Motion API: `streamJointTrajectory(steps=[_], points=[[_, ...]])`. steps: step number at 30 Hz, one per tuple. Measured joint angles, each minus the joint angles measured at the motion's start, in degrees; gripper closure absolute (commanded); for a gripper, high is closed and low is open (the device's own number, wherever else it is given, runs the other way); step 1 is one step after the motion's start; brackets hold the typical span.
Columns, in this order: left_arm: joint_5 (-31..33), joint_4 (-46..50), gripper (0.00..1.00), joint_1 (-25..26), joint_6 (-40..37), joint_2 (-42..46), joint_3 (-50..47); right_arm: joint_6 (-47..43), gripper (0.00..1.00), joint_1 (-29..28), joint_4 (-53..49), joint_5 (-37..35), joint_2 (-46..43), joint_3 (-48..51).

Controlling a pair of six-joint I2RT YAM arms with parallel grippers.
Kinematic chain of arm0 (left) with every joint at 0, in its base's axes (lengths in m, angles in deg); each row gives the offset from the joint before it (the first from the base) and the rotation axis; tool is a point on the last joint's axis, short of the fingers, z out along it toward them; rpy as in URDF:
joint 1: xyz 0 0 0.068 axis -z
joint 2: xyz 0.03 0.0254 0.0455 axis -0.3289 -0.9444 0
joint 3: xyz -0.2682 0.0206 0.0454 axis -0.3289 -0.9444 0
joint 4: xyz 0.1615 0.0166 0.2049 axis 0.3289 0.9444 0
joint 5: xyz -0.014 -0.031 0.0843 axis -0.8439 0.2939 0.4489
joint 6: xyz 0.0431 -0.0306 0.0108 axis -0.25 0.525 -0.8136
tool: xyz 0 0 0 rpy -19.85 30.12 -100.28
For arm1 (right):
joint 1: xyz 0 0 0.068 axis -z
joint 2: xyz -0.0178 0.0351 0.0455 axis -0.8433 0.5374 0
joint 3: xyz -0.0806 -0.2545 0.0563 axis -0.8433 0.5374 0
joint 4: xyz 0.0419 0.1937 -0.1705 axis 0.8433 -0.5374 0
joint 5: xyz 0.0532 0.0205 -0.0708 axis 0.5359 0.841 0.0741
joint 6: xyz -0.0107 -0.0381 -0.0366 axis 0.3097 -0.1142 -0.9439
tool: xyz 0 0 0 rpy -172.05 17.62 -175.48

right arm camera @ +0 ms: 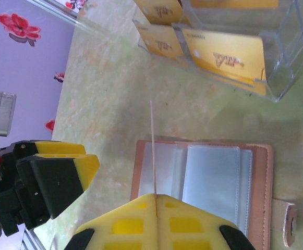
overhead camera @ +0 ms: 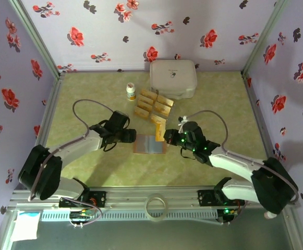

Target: Put the credit cards into the card holder

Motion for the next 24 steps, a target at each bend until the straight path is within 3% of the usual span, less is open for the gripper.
streamJointTrajectory(steps=[5, 11, 16, 24], points=[[-0.48, -1.73, 0.51, 1.2, -0.09, -1.99, -0.42, 1.16, 1.0, -0.2, 9.9, 2.4, 4.7, 4.17], [-0.52, -2.93, 0.42, 2.49, -0.15, -4.92, -0.33, 1.16, 1.0, -1.03, 15.76, 3.17, 5.53, 4.9], [-0.31, -2.89, 0.28, 3.08, -0.22, -7.41, 0.31, 1.16, 1.0, -1.07, 17.94, 3.17, 5.64, 5.2], [1.22, -2.89, 0.23, 3.45, -0.7, -8.46, 1.84, 1.53, 1.0, -1.18, 21.35, 3.63, 8.74, 5.77]])
